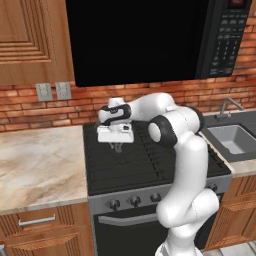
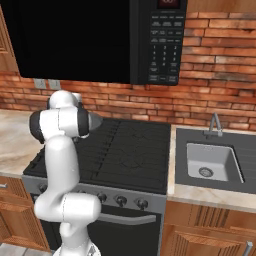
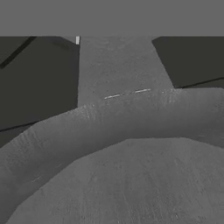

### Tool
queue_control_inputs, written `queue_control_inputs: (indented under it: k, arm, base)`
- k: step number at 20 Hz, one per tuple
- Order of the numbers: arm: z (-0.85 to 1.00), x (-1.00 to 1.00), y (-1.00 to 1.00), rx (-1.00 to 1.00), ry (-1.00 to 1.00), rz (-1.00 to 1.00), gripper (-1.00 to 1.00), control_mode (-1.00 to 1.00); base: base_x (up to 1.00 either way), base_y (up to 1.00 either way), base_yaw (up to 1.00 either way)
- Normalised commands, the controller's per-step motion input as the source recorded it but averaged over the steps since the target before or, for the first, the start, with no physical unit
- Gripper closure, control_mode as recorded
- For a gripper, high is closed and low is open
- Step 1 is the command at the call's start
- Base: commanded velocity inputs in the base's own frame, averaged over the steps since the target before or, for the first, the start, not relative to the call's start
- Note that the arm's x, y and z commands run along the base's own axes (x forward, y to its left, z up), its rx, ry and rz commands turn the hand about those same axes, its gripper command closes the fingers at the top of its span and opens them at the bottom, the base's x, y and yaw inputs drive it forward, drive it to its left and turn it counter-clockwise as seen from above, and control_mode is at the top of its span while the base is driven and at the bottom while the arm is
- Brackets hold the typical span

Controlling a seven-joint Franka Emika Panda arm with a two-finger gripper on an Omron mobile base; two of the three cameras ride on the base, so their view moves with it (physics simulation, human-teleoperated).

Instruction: Place the pan on the rear left burner on the stove. Then place the tomato and the onion in the pan and turn on the rear left burner.

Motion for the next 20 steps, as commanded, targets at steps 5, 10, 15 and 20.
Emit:
queue_control_inputs:
  k: [5,10,15,20]
  arm:
    - [-0.36,0.0,-0.22,0.01,0.01,-0.05,1.0,-1.0]
    - [-0.3,0.03,-0.01,0.0,0.0,-0.07,1.0,-1.0]
    - [-0.18,0.01,0.0,0.0,0.0,-0.07,-1.0,-1.0]
    - [-0.02,-0.03,-0.06,0.0,0.0,-0.06,-1.0,-1.0]
  base:
    - [0.0,0.0,0.0]
    - [0.0,0.0,0.0]
    - [0.0,0.0,0.0]
    - [0.0,0.0,0.0]
